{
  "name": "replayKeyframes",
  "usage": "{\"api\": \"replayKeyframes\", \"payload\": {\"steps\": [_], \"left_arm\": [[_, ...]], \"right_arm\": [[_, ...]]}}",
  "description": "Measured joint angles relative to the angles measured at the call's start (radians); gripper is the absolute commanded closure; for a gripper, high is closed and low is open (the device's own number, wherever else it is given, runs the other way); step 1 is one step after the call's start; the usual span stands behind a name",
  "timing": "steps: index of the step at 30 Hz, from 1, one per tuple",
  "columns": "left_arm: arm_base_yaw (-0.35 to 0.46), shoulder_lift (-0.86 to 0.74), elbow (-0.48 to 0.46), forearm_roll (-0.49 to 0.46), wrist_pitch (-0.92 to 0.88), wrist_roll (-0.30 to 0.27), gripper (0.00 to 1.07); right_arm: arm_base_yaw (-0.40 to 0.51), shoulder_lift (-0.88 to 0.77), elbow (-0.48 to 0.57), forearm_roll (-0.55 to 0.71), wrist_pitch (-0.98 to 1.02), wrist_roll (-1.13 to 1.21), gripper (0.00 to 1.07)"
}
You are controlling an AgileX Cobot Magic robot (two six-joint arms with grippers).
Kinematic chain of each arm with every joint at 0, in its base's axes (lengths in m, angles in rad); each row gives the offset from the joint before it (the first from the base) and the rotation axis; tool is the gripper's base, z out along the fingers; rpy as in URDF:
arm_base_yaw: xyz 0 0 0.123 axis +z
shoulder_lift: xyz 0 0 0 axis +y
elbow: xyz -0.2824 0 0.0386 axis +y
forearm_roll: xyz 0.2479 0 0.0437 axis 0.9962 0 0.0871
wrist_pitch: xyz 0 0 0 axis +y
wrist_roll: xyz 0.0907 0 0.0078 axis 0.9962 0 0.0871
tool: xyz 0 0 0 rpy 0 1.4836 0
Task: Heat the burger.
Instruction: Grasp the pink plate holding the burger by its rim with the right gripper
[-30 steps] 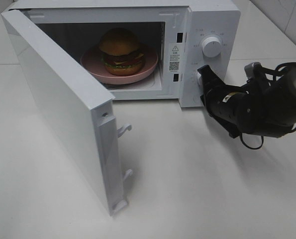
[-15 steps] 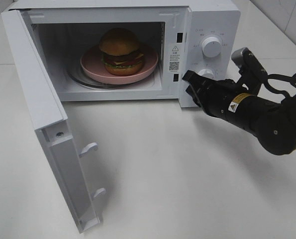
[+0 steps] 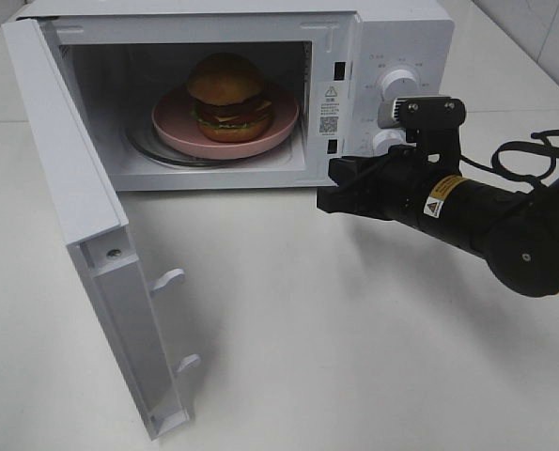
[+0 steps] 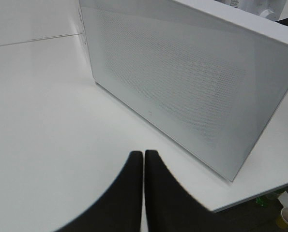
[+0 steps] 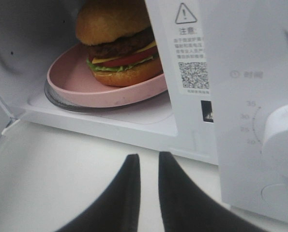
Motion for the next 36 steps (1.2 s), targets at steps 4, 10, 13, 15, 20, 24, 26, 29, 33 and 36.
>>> {"api": "replayKeyframes", "payload": {"steps": [4,10,13,15,20,24,26,29,33,36], "left_arm": [[0.000,0.000,0.000,0.000,0.000,0.000,1.06],[0.000,0.000,0.000,0.000,0.000,0.000,1.06],[0.000,0.000,0.000,0.000,0.000,0.000,1.06],[0.000,0.000,0.000,0.000,0.000,0.000,1.06],[0.000,0.000,0.000,0.000,0.000,0.000,1.06],[0.000,0.000,0.000,0.000,0.000,0.000,1.06],[0.000,0.000,0.000,0.000,0.000,0.000,1.06],[0.000,0.000,0.000,0.000,0.000,0.000,1.06],[0.000,0.000,0.000,0.000,0.000,0.000,1.06],[0.000,0.000,0.000,0.000,0.000,0.000,1.06]], "right_arm": [[0.000,-0.001,0.000,-0.025,0.069,-0.126,0.94],[0.000,-0.081,0.001,-0.059,0.290,-0.144,0.94],[0.000,-0.102,0.001,-0.083,0.322,-0.144,0.94],[0.000,-0.162,0.002,-0.171,0.432,-0.130,0.94],[0.000,-0.244,0.002,-0.280,0.642,-0.062,0.93],[0.000,-0.283,0.003,-0.290,0.812,-0.037,0.93],[0.000,-0.289,0.003,-0.290,0.827,-0.037,0.93],[0.000,-0.295,0.003,-0.288,0.864,-0.037,0.93],[0.000,-0.307,0.003,-0.287,0.915,-0.028,0.92],[0.000,-0.339,0.003,-0.287,0.942,-0.001,0.92]]}}
